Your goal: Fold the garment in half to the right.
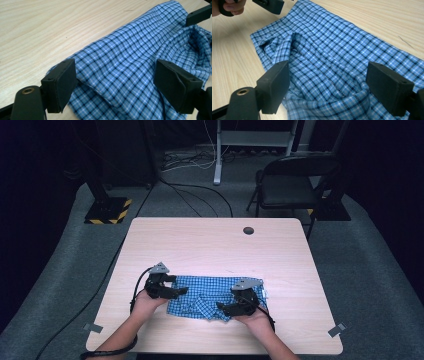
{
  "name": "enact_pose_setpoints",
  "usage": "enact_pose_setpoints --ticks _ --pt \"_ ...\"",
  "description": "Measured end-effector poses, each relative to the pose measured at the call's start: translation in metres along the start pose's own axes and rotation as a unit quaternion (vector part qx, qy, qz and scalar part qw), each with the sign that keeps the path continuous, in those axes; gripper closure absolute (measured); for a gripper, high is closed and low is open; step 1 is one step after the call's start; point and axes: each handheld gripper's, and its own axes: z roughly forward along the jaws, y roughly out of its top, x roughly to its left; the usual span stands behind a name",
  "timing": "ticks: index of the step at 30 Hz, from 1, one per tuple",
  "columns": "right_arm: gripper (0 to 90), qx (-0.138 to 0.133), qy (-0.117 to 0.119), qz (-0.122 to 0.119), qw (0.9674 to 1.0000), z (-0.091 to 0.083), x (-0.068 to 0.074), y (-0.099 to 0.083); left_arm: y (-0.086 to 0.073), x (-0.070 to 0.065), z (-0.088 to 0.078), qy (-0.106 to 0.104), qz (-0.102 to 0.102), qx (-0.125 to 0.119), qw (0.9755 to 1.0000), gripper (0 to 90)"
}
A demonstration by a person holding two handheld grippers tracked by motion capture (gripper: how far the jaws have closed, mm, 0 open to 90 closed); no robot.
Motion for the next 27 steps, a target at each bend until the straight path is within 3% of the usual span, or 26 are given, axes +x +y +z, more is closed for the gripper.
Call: enact_pose_setpoints --ticks 27 --pt "17.9 -0.006 0.009 -0.014 0.9998 0.003 0.01 0.007 0.003 0.036 0.01 0.043 -0.039 0.001 0.9983 25.9"
